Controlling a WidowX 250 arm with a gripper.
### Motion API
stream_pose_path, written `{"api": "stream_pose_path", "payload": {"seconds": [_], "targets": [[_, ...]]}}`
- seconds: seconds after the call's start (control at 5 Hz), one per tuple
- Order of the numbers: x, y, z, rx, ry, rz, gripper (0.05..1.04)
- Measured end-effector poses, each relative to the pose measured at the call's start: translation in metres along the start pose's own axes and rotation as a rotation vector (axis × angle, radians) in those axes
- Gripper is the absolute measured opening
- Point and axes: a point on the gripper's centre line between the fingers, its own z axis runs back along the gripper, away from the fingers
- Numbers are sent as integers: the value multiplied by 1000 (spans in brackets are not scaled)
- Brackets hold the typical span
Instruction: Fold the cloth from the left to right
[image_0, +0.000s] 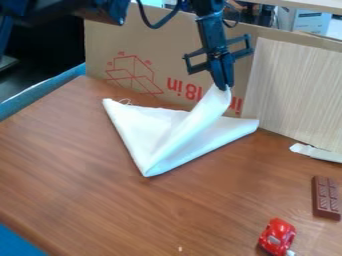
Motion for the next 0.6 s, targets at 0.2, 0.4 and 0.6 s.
{"api": "stream_pose_path", "payload": {"seconds": [0.2, 0.4, 0.6], "targets": [[-8, -6, -11, -6, 22, -35, 77], [-14, -1, -28, 9, 49, -76, 212], [-27, -8, -20, -34, 19, -166, 499]]}}
